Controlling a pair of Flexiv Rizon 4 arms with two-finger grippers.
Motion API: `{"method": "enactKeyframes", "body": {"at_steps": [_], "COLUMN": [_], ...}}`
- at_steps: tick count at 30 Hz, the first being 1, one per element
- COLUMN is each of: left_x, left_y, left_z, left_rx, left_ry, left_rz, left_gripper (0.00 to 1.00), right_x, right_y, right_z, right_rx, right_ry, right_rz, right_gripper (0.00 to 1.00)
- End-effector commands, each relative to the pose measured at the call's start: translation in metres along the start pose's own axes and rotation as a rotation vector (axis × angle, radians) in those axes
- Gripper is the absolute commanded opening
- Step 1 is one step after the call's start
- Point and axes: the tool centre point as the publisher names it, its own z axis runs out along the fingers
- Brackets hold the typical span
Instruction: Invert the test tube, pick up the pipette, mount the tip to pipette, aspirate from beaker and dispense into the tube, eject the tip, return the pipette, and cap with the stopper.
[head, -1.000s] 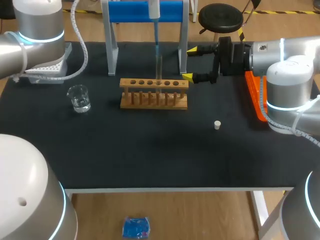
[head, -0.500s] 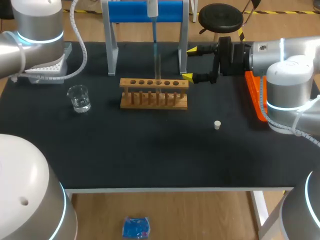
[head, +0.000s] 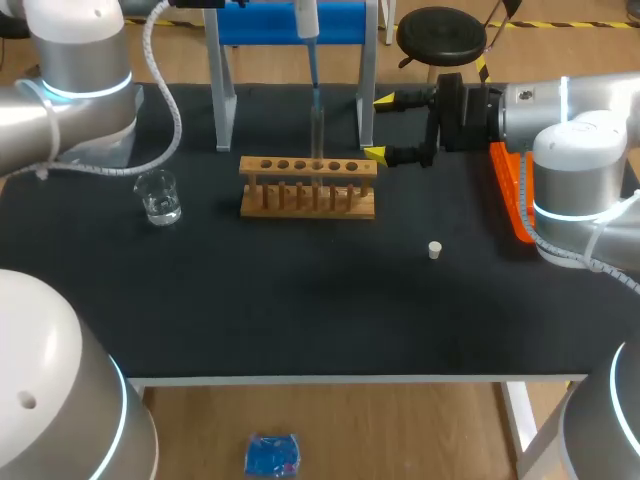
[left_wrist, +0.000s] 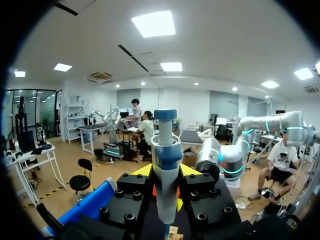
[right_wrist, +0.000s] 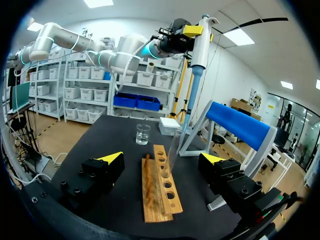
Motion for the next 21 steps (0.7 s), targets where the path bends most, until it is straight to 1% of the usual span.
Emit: {"method": "enactKeyframes", "body": {"at_steps": [1, 10, 16, 21], "left_x": [-0.0035, 0.0003, 0.0028, 0.0021], "left_y": [0.0007, 0.0018, 0.0036, 0.0054], "left_z": [0.0021, 0.0073, 0.0084, 0.0093], "left_rx": [0.005, -0.010, -0.076, -0.089], "left_ry": [0.015, 0.033, 0.004, -0.003], "left_rz": [-0.002, -0.013, -0.027, -0.024], "left_gripper": [0.00, 0.00, 0.00, 0.00], "right_x": [0.0003, 0.0003, 0.0003, 0.0003], "right_y": [-0.0005, -0.0005, -0.0005, -0.0005], "right_z": [0.0003, 0.0003, 0.0003, 0.0003], "right_rx": [-0.001, -0.001, -0.001, -0.001], "right_ry": [-0.002, -0.002, -0.002, -0.002], "right_rz": [-0.001, -0.001, -0.001, -0.001], "right_gripper": [1.00, 1.00, 1.00, 1.00]}}
